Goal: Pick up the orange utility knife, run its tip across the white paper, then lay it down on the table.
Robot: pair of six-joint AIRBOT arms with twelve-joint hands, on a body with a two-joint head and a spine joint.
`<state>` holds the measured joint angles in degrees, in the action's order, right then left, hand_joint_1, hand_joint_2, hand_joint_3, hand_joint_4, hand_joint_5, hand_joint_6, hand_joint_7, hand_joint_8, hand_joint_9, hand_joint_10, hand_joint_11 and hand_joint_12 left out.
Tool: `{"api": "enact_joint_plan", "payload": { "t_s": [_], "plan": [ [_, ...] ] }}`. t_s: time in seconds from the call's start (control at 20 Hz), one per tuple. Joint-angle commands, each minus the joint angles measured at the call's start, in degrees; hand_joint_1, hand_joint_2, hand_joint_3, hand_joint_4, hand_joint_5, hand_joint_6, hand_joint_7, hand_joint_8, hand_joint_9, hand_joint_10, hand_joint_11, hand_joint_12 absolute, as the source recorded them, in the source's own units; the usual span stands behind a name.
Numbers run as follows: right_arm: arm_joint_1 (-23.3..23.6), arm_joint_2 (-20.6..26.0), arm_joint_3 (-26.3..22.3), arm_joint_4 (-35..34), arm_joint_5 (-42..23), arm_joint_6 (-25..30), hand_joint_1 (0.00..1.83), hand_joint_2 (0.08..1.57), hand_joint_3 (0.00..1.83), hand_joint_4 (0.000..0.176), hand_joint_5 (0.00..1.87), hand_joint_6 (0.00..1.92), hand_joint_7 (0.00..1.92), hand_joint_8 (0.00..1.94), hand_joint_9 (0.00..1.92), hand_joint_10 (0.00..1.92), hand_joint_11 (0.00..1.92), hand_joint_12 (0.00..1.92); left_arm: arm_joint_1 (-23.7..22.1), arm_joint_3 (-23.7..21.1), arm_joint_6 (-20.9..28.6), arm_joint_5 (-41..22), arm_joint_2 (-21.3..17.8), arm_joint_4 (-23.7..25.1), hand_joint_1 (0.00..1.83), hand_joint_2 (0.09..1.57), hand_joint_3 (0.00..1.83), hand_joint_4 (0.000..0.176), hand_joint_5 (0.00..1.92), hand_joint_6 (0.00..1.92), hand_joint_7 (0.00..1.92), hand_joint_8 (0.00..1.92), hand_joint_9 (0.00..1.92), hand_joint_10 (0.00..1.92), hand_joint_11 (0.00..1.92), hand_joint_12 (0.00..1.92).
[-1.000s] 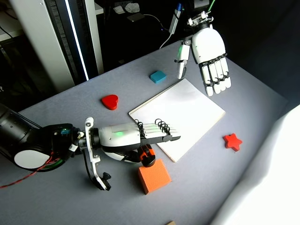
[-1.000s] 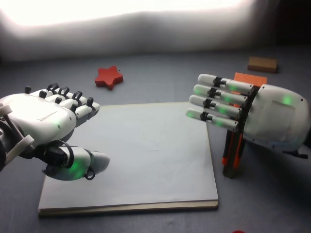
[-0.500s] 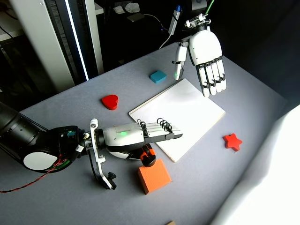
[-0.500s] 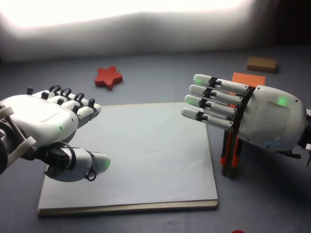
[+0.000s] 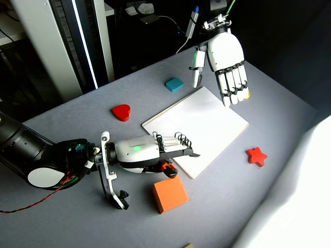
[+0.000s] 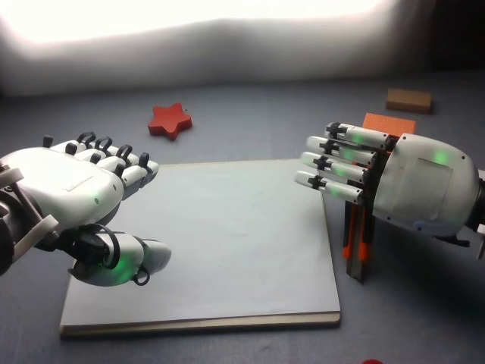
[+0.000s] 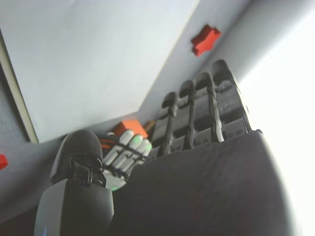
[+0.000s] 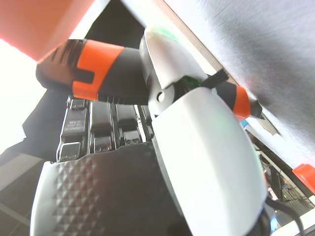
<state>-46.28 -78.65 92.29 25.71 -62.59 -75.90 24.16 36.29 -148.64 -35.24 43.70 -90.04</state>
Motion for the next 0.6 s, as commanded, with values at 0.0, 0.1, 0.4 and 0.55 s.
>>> {"api": "enact_joint_plan", "payload": {
  "t_s": [0.0,0.1,0.4,0.55],
  "plan": [
    [-0.4,0.2,0.4,-2.7,-3.0,0.6,1.24,1.31,0.00,0.000,0.58,0.19,0.59,1.27,0.43,0.68,0.00,1.55,-0.4,-0.1,0.0,-1.8,-0.3,2.8,0.05,1.27,0.00,0.018,0.00,0.00,0.04,0.00,0.03,0.00,0.00,0.16],
    [-0.4,0.2,0.4,-2.7,-2.9,0.7,1.08,1.38,0.01,0.000,0.56,1.45,0.50,1.85,0.28,1.60,0.07,1.88,-0.4,-0.1,0.0,-1.8,-0.3,2.8,0.05,1.27,0.00,0.019,0.00,0.00,0.05,0.00,0.04,0.00,0.00,0.21],
    [-0.4,0.2,0.4,-2.7,-3.0,0.6,1.44,1.24,0.00,0.000,1.17,1.90,1.33,1.94,1.41,1.92,1.46,1.92,0.1,-0.3,0.0,-1.6,-0.3,2.8,0.01,1.30,0.01,0.018,0.00,0.00,0.05,0.00,0.04,0.00,0.00,0.28],
    [-0.3,0.2,0.4,-2.7,-3.1,0.4,1.49,1.26,0.00,0.175,1.25,1.92,1.49,1.94,1.58,1.92,1.63,1.92,0.2,-0.3,0.0,-1.6,-0.3,2.8,0.00,1.31,0.00,0.020,0.00,0.00,0.05,0.00,0.05,0.00,0.00,0.29]
  ]
}}
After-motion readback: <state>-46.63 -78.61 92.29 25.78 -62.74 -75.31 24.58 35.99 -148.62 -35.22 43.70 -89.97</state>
